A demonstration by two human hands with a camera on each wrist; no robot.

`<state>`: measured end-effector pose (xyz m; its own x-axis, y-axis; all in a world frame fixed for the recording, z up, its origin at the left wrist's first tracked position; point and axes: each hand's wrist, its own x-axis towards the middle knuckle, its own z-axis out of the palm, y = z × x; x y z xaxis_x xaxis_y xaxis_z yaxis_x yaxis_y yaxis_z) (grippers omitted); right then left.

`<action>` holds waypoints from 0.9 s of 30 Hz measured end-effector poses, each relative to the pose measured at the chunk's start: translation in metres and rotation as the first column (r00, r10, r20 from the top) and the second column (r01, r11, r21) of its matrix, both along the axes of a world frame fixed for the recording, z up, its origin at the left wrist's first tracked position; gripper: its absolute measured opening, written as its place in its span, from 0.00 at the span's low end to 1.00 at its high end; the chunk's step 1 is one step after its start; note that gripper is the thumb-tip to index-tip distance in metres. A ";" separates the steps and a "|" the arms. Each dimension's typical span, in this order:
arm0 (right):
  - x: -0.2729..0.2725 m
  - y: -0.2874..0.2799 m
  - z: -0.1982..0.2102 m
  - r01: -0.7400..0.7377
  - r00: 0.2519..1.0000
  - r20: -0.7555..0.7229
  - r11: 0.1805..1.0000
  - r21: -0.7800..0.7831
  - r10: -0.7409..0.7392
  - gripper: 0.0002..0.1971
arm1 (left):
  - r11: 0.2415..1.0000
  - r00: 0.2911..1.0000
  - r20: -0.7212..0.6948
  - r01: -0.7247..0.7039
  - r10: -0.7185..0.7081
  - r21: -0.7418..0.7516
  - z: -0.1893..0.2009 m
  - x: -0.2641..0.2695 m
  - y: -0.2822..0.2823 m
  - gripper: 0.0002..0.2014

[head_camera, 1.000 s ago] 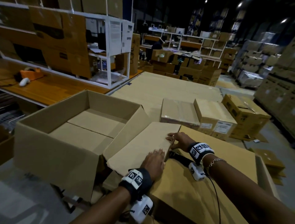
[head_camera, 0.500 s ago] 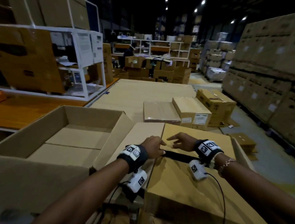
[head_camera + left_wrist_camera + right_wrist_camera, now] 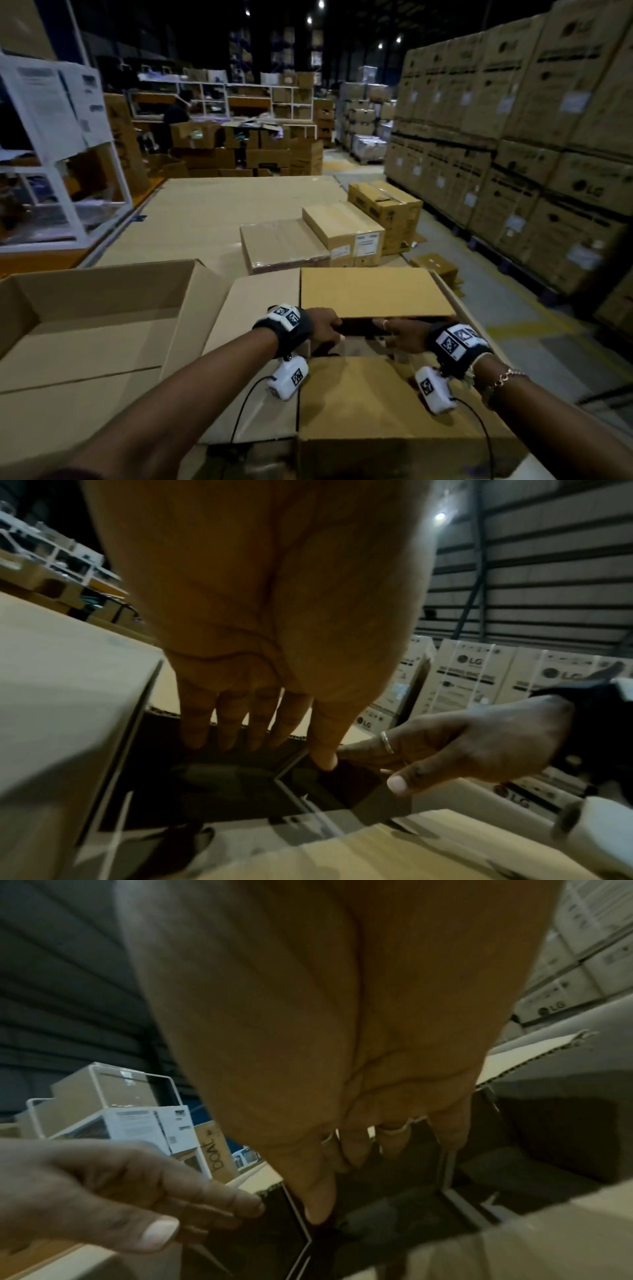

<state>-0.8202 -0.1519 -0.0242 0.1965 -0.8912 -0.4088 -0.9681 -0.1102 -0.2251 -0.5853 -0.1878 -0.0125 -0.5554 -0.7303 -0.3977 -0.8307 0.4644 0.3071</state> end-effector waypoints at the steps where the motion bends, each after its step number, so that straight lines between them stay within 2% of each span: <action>1: 0.000 0.002 0.004 0.001 1.000 0.003 0.999 -0.040 -0.001 0.25 | 1.000 1.000 -0.003 0.016 -0.016 -0.014 0.001 0.000 -0.005 0.23; 4: -0.008 -0.011 0.008 -0.059 0.998 0.014 0.986 -0.154 0.062 0.37 | 0.994 0.996 -0.073 0.050 -0.057 -0.096 0.012 -0.005 -0.018 0.29; 7: -0.012 -0.032 0.026 -0.082 0.996 0.025 0.966 -0.246 0.090 0.42 | 0.968 0.987 -0.131 0.063 -0.097 -0.244 0.025 -0.017 -0.041 0.34; 11: -0.016 -0.067 0.048 -0.059 0.985 0.133 0.934 -0.351 0.112 0.40 | 0.943 0.994 -0.085 0.038 -0.070 -0.330 0.044 -0.037 -0.064 0.44; 15: -0.033 -0.115 0.039 -0.044 0.957 0.240 0.901 -0.432 0.162 0.37 | 0.940 1.000 0.004 0.003 -0.001 -0.342 0.043 -0.054 -0.093 0.48; 18: -0.046 -0.155 0.028 -0.019 0.939 0.293 0.873 -0.487 0.183 0.37 | 0.935 0.997 0.029 -0.058 0.073 -0.350 0.036 -0.065 -0.124 0.46; 21: -0.054 -0.188 0.017 0.038 0.931 0.342 0.903 -0.429 0.123 0.39 | 0.921 0.995 -0.008 -0.096 0.100 -0.378 0.022 -0.071 -0.152 0.36; 23: -0.062 -0.211 0.004 0.066 0.934 0.349 0.918 -0.390 0.081 0.39 | 0.927 0.992 -0.006 -0.123 0.129 -0.354 0.009 -0.074 -0.168 0.34; 25: -0.070 -0.229 -0.010 0.048 0.952 0.300 0.944 -0.326 0.055 0.42 | 0.932 0.987 -0.001 -0.151 0.159 -0.331 -0.005 -0.075 -0.181 0.33; 27: -0.075 -0.241 -0.026 -0.014 0.981 0.181 0.960 -0.281 0.067 0.44 | 0.912 0.985 -0.014 -0.167 0.174 -0.375 -0.018 -0.075 -0.192 0.29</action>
<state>-0.8951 -0.3932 -0.0504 0.2841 -0.9536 -0.0994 -0.9050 -0.2325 -0.3562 -0.6607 -0.3797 -0.0302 -0.4041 -0.9105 -0.0876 -0.9115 0.3927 0.1221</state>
